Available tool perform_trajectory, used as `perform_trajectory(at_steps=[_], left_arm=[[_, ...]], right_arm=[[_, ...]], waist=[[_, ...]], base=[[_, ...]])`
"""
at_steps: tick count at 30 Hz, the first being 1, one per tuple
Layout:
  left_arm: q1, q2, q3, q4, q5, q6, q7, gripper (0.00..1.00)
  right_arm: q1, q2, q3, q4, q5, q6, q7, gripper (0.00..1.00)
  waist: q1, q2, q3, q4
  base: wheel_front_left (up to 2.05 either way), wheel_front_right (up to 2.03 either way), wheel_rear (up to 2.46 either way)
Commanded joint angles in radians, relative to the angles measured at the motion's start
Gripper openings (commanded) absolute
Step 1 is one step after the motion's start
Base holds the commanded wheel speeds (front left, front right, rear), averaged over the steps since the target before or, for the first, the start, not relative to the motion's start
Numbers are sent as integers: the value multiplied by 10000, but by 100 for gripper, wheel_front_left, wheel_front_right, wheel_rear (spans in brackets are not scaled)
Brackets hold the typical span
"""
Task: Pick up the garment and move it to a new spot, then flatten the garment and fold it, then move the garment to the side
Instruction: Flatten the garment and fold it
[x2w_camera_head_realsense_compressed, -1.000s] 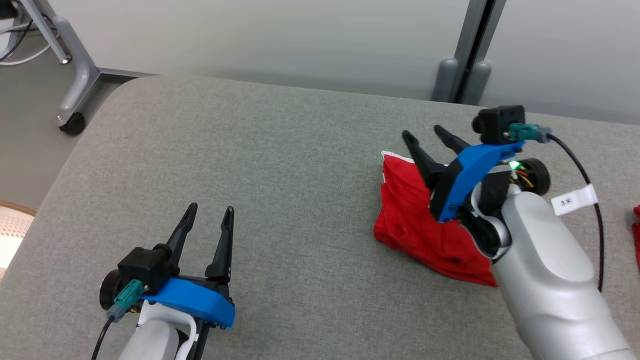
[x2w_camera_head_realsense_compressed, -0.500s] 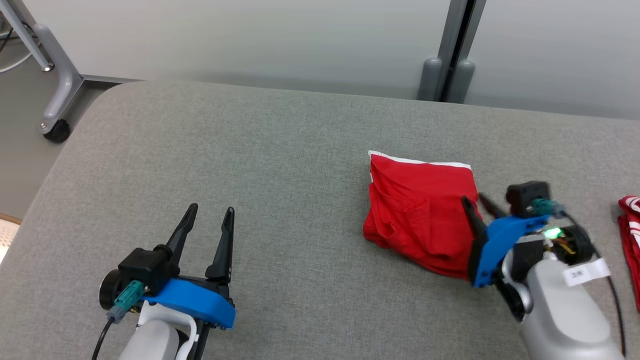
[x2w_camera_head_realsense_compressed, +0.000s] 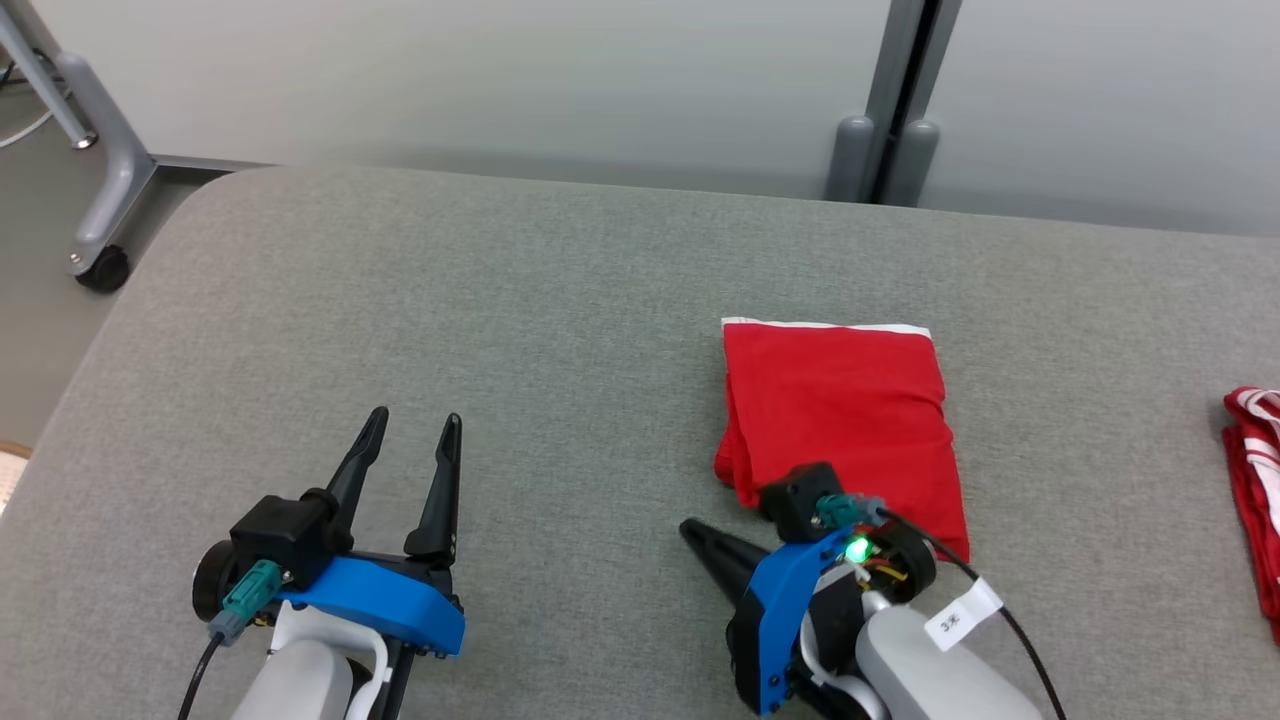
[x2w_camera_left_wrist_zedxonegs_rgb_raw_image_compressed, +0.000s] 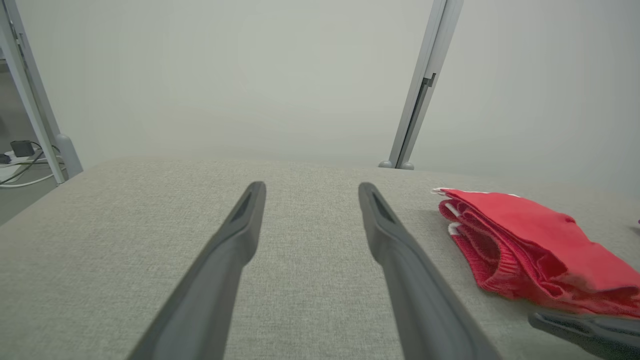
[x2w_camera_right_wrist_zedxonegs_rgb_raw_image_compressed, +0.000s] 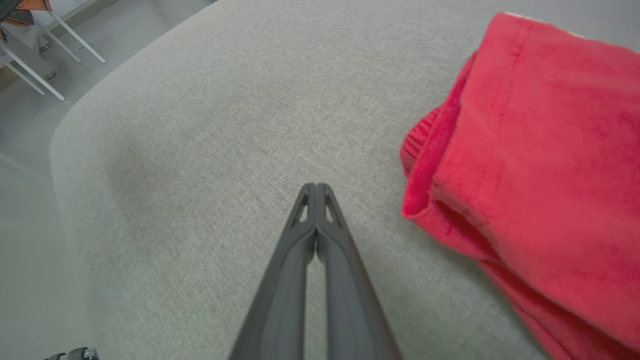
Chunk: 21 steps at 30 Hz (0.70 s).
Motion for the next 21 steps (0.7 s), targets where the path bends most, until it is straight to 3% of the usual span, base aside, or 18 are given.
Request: perform_trajectory(at_steps=[1,6,7,8,9,15,21], left_arm=[[19,25,47,-12,-17,87,-43,100],[181,54,197,-81,-71,143,-43,100],[236,70,229,-109,-73,168,-43,100],[290,83,272,-132,-74,184,-43,100],[343,103,350,-157,-92,221,-43,100],[747,138,689,-297,-192,408,-43,100],[1109,187,986,-423,-240,531,-43,100]], right_arm=[[145,-59,72,-60,128,2,31,0],[262,-52,507,-565,964,4,-100,0],[285,-55,333,-684,1039,2,-274,9],[318,-56,111,-840,1052,4,-484,72],[383,-50,-98,-994,1093,4,-660,100],[1078,-141,-2324,-2043,389,4,-1537,100],[2219,-187,-4694,-3565,-1088,4,-1477,100]], waist=[[0,0,-23,-57],[0,0,-111,-350],[0,0,-143,-428],[0,0,-172,-503],[0,0,-219,-595],[0,0,-531,-1071],[0,0,-776,-1468]], base=[[0,0,0],[0,0,0],[0,0,0],[0,0,0],[0,0,0],[0,0,0],[0,0,0]])
